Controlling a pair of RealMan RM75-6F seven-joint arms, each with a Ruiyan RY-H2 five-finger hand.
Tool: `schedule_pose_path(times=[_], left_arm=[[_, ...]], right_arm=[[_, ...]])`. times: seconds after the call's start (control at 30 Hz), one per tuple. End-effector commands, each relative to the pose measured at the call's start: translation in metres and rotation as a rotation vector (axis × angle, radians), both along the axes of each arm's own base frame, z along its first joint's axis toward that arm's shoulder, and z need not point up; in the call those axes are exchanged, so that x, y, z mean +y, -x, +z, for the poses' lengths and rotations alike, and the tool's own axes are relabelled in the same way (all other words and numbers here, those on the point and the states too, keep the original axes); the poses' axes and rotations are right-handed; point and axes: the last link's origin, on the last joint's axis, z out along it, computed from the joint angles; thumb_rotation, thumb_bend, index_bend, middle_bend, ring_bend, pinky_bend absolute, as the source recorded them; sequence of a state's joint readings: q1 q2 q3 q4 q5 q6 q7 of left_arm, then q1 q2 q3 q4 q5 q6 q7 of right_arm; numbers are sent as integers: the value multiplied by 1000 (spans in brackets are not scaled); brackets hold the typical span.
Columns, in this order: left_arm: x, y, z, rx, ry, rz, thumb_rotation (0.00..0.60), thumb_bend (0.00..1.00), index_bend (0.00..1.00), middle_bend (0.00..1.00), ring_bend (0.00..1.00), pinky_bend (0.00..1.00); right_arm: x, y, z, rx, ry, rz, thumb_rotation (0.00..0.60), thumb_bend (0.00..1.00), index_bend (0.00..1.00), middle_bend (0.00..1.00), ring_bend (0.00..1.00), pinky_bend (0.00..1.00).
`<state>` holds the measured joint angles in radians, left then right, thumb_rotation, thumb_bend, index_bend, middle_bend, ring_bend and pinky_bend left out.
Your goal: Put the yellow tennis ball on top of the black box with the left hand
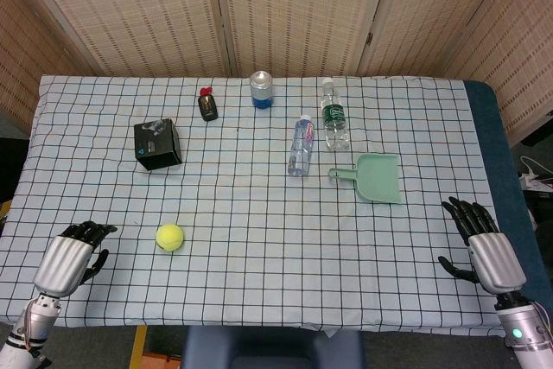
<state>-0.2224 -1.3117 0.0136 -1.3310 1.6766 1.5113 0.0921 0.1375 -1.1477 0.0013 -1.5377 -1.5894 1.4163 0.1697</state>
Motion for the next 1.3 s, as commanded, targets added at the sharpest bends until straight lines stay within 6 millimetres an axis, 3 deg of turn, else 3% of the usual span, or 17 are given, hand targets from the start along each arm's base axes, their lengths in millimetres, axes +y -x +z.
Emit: schedule_pose_path(times=[0.03, 0.6, 0.73, 0.8, 0.93, 1.13, 1.2, 1.3], left_arm=[[0, 0, 0, 2, 1, 1, 600, 441, 334, 404, 313, 445], [-2, 0, 3, -7, 13, 31, 600, 441, 341, 406, 322, 467], [-6, -3, 4, 1, 12, 21, 600, 463, 362, 445, 371, 548], [-8, -6, 2, -4, 27, 21, 600, 517, 378, 471, 405, 591], [-14, -11, -3, -80, 98, 76, 600, 663, 409, 495, 444, 776], [-16, -14, -9, -182, 161, 181, 600, 744, 471, 573, 536, 861], [-19, -25, -28, -395, 227, 281, 600, 760, 491, 593, 556, 879], [-19, -29, -44, -479, 297, 307, 600, 767, 505, 607, 570, 890]], right_arm=[[0, 0, 0, -3, -1, -1, 600, 156, 12, 0, 0, 0], [1, 1, -1, -15, -60, -32, 600, 158, 20, 0, 0, 0], [0, 1, 1, -23, -60, -38, 600, 158, 21, 0, 0, 0], [0, 1, 1, -26, -60, -42, 600, 158, 22, 0, 0, 0], [0, 0, 2, -37, -64, -45, 600, 158, 38, 0, 0, 0], [0, 0, 3, -43, -61, -48, 600, 158, 44, 0, 0, 0], [0, 0, 3, -46, -67, -51, 600, 158, 44, 0, 0, 0], [0, -1, 4, -51, -67, -49, 600, 158, 45, 0, 0, 0]])
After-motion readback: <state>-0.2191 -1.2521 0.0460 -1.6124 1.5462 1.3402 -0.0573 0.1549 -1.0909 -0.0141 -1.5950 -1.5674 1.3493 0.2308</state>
